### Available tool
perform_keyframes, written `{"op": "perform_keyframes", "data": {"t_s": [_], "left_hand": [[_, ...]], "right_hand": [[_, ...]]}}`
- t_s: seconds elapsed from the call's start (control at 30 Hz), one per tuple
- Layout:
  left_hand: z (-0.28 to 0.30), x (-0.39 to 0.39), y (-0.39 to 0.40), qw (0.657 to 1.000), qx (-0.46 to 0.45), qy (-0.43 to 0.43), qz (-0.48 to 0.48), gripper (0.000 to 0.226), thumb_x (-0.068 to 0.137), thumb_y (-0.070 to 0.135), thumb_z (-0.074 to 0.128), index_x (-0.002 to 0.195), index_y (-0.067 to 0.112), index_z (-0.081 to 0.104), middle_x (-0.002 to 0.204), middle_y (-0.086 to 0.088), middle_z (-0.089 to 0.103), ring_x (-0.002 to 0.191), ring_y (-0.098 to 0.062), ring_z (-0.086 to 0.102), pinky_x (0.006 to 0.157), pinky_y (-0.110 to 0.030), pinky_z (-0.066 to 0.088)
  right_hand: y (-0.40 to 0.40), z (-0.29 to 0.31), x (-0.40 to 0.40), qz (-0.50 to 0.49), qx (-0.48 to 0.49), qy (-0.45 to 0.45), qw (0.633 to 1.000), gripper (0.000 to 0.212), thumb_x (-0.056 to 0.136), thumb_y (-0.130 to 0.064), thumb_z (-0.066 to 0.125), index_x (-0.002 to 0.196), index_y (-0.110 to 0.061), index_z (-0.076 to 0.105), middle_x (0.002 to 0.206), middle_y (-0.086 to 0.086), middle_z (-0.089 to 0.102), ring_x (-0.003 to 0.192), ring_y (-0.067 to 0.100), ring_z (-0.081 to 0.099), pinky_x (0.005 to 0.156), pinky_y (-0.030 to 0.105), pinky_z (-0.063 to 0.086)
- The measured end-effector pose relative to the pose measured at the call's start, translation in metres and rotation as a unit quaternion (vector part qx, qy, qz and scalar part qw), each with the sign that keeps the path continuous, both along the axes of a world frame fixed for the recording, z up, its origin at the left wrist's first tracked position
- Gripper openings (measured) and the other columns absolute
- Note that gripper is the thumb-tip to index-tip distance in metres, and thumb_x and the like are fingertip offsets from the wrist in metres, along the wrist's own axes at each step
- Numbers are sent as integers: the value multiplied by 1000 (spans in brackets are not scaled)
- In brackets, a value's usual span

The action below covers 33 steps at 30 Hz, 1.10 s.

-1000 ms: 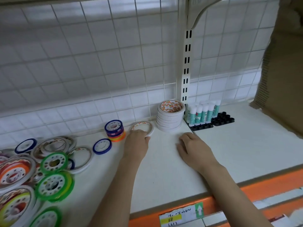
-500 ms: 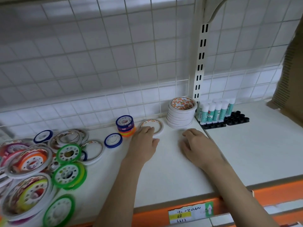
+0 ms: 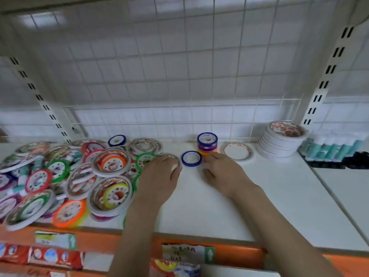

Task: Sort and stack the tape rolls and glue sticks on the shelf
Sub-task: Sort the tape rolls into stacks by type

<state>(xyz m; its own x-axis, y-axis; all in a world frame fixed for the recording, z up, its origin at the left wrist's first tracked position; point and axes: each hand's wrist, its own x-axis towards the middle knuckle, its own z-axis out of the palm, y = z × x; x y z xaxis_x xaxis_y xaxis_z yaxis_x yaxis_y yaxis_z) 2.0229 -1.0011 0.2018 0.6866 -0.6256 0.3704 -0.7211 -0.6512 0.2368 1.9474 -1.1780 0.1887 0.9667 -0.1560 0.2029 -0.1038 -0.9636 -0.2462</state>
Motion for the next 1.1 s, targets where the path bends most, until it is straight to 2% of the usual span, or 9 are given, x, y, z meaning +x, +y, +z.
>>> {"op": "perform_keyframes", "data": {"t_s": [0.1, 0.37, 0.47, 0.53, 0.63, 0.8, 0.97, 1.03, 1.1], "left_hand": [[11, 4, 31, 999, -18, 5, 33, 35, 89, 34, 45, 104, 11, 66, 99, -6, 66, 94, -27, 59, 81, -37, 47], [4, 17, 75, 997, -54, -18, 60, 22, 91, 23, 55, 104, 9, 67, 87, -6, 65, 81, -26, 57, 69, -31, 43], [3, 16, 68, 996, -66, -13, 50, 26, 90, 25, 53, 104, 9, 67, 94, -7, 66, 88, -27, 59, 79, -41, 49], [4, 15, 61, 997, -67, -3, 43, 23, 90, 22, 57, 107, 9, 65, 102, -6, 65, 98, -25, 57, 87, -40, 47], [4, 16, 50, 997, -74, 4, 30, 19, 89, 21, 59, 104, 10, 65, 101, -5, 64, 96, -24, 56, 85, -37, 46], [3, 16, 40, 996, -57, -1, 64, 17, 89, 26, 57, 98, 13, 63, 93, -2, 63, 89, -22, 55, 77, -30, 40], [7, 21, 32, 991, -11, 14, 131, 20, 91, 31, 51, 77, 17, 51, 73, 3, 49, 76, -19, 50, 71, -29, 38], [10, 21, 27, 988, 19, 32, 153, 23, 91, 36, 52, 77, 19, 47, 72, 4, 45, 81, -20, 52, 74, -30, 39], [12, 20, 21, 983, 38, 44, 175, 20, 91, 39, 54, 89, 19, 55, 81, 1, 52, 95, -22, 53, 82, -31, 40]], "right_hand": [[24, 3, 25, 19, -6, 11, 1000, 33, 94, -26, 45, 121, -10, 52, 120, 7, 52, 113, 25, 48, 81, 32, 44], [45, -4, 47, 7, -7, 20, 1000, 32, 92, -20, 46, 121, -8, 52, 124, 8, 50, 117, 24, 45, 87, 28, 40], [44, -6, 45, -10, -11, 39, 999, 33, 94, -18, 43, 126, -10, 48, 130, 6, 49, 120, 23, 44, 89, 28, 41], [44, -9, 44, -18, -10, 53, 998, 36, 96, -19, 40, 132, -11, 44, 134, 6, 47, 123, 23, 43, 90, 30, 42], [42, -10, 43, -21, -17, 45, 999, 33, 95, -14, 40, 126, -13, 49, 128, 5, 52, 116, 23, 47, 81, 29, 43], [39, -8, 38, -18, -18, 35, 999, 35, 90, -8, 42, 122, -15, 53, 122, 3, 55, 111, 24, 50, 77, 28, 43], [35, -6, 31, 4, -15, 13, 1000, 43, 89, -6, 44, 130, -16, 49, 127, 3, 50, 117, 23, 46, 82, 27, 42], [33, -5, 28, 14, -6, 4, 1000, 44, 88, -4, 44, 131, -15, 48, 127, 2, 49, 118, 22, 45, 83, 28, 42], [31, -3, 23, 23, 3, -19, 1000, 44, 88, -3, 46, 130, -15, 49, 127, 2, 50, 117, 22, 46, 83, 29, 43]]}}
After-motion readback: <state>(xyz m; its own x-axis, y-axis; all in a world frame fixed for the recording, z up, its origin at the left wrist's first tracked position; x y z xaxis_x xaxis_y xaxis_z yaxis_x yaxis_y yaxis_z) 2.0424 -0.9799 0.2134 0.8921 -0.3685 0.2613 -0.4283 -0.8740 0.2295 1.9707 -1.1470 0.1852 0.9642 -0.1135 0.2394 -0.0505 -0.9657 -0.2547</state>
